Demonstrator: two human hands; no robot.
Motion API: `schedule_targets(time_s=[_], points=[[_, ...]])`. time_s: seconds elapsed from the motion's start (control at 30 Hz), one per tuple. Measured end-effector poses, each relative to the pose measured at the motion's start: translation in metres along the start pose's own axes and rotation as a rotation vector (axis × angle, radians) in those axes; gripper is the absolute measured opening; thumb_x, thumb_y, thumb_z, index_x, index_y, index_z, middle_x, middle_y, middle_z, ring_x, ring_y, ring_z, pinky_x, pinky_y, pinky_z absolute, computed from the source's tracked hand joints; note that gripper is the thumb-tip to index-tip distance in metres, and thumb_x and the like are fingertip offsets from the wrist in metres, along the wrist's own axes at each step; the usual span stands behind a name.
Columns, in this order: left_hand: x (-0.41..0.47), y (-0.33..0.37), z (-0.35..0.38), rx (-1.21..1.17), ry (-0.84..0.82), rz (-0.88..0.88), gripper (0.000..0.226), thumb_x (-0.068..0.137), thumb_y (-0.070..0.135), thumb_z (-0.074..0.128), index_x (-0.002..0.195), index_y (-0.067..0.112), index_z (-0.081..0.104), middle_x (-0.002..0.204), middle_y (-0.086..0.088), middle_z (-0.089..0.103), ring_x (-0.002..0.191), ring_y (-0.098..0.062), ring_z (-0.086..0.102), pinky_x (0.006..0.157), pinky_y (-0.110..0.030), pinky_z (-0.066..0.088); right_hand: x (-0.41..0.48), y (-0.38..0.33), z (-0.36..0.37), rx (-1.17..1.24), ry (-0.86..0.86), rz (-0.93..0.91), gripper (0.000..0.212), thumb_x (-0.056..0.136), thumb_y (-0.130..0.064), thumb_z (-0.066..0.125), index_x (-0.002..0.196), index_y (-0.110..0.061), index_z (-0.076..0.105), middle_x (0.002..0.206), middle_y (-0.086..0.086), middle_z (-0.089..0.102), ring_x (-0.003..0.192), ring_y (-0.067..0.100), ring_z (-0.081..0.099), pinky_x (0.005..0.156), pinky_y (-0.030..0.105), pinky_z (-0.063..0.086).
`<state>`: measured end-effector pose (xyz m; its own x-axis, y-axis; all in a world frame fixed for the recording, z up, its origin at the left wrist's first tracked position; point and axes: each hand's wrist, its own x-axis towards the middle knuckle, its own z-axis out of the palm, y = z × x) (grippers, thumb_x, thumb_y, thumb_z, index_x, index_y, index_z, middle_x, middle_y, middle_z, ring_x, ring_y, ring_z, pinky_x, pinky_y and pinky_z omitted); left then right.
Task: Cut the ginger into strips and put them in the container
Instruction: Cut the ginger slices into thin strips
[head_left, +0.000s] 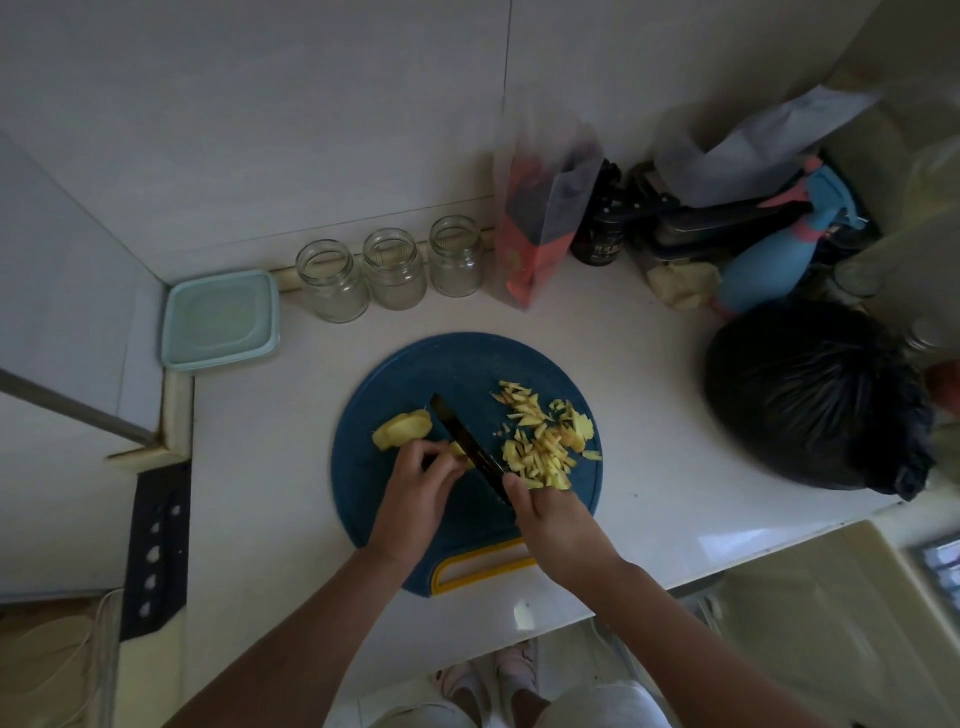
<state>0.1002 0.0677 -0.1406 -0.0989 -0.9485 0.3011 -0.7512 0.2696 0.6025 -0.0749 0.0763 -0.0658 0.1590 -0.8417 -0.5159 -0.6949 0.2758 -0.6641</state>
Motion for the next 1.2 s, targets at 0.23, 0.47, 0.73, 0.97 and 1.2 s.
schedule_targets(time_s=[0.23,0.47,0.73,0.97,1.2], points=[[0.001,-0.002,-0.002,0.009,0.034,-0.018,0.008,0.087,0.026,0.056,0.092,0.021,0.059,0.086,-0.003,0.055,0.084,-0.018,0.053,0.074,-0.031,0.046,0.002,-0.004,-0.002,-0.008,-0.056,0.032,0.055,0.100,-0.050,0.025,0.060,-0.015,0.039,0.054,0.001,0.038,0.049,0.012,0.035,0.051,0.024,0.032],[0.005,-0.005,-0.004,-0.087,0.015,-0.053,0.022,0.087,0.026,0.055,0.084,0.008,0.067,0.082,-0.003,0.055,0.080,-0.013,0.053,0.073,-0.019,0.045,0.010,-0.007,0.013,-0.064,-0.041,0.072,0.055,0.099,-0.052,0.023,0.062,-0.016,0.042,0.056,0.001,0.043,0.047,0.011,0.040,0.054,0.027,0.038],[0.004,-0.008,-0.003,-0.076,0.002,-0.068,0.015,0.086,0.019,0.057,0.085,0.007,0.067,0.083,-0.004,0.056,0.083,-0.008,0.050,0.075,-0.017,0.044,0.028,-0.017,0.033,-0.076,0.081,0.114,0.057,0.098,-0.056,0.020,0.065,-0.019,0.047,0.073,0.005,0.056,0.078,0.023,0.061,0.068,0.032,0.045],[0.002,-0.009,-0.007,-0.039,-0.060,-0.052,0.014,0.079,0.003,0.071,0.092,0.004,0.070,0.092,-0.009,0.060,0.099,-0.012,0.055,0.091,-0.011,0.040,0.025,-0.008,0.037,0.131,0.156,0.160,0.062,0.097,-0.056,0.022,0.072,-0.013,0.057,0.069,0.006,0.057,0.067,0.021,0.056,0.064,0.032,0.043],[0.005,-0.003,-0.010,-0.038,-0.058,-0.063,0.012,0.077,-0.004,0.071,0.088,-0.001,0.069,0.094,-0.013,0.060,0.095,-0.007,0.050,0.090,0.003,0.030,0.013,0.008,0.015,0.052,0.232,0.184,0.062,0.097,-0.057,0.019,0.065,-0.016,0.053,0.073,0.006,0.058,0.075,0.024,0.060,0.070,0.032,0.043]])
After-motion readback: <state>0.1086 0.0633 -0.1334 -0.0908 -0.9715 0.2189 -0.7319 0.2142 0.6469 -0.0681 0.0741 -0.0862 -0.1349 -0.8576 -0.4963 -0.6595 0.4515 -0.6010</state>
